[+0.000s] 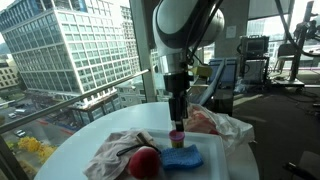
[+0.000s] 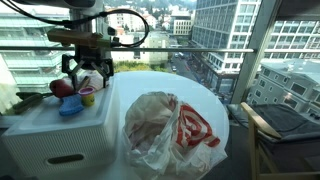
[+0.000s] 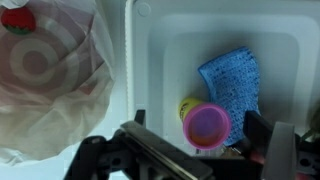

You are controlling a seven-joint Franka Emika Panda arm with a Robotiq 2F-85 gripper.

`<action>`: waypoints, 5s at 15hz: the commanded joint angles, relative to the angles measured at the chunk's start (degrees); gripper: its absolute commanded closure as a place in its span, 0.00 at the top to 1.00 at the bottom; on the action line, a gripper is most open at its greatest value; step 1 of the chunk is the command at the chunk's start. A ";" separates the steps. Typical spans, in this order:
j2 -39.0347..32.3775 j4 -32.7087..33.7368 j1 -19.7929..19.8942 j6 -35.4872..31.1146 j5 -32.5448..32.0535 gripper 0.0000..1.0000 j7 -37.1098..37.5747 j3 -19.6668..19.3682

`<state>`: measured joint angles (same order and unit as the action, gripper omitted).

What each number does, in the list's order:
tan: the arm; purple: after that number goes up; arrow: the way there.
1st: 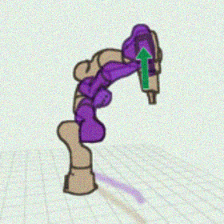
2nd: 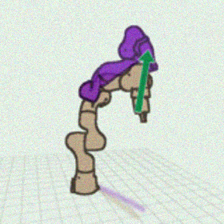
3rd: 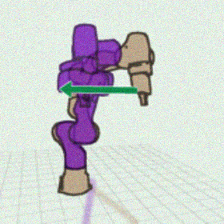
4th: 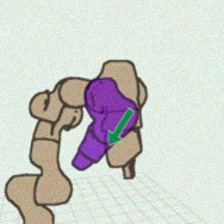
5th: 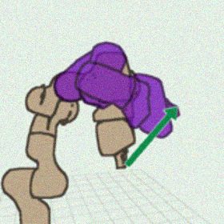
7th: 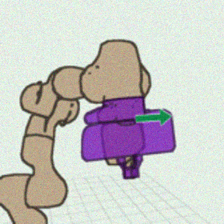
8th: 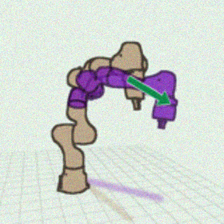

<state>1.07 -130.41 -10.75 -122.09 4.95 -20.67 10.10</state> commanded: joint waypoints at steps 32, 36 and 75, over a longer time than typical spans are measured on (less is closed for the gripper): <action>-8.15 -9.44 9.29 -31.93 -22.55 0.21 20.56 -9.72; -18.72 -8.65 8.91 -47.21 -34.35 0.21 26.64 -17.13; -8.34 -2.86 -3.27 -13.16 -5.97 1.00 -1.23 3.93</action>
<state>-6.13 -133.46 -13.98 -133.16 0.78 -23.26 13.26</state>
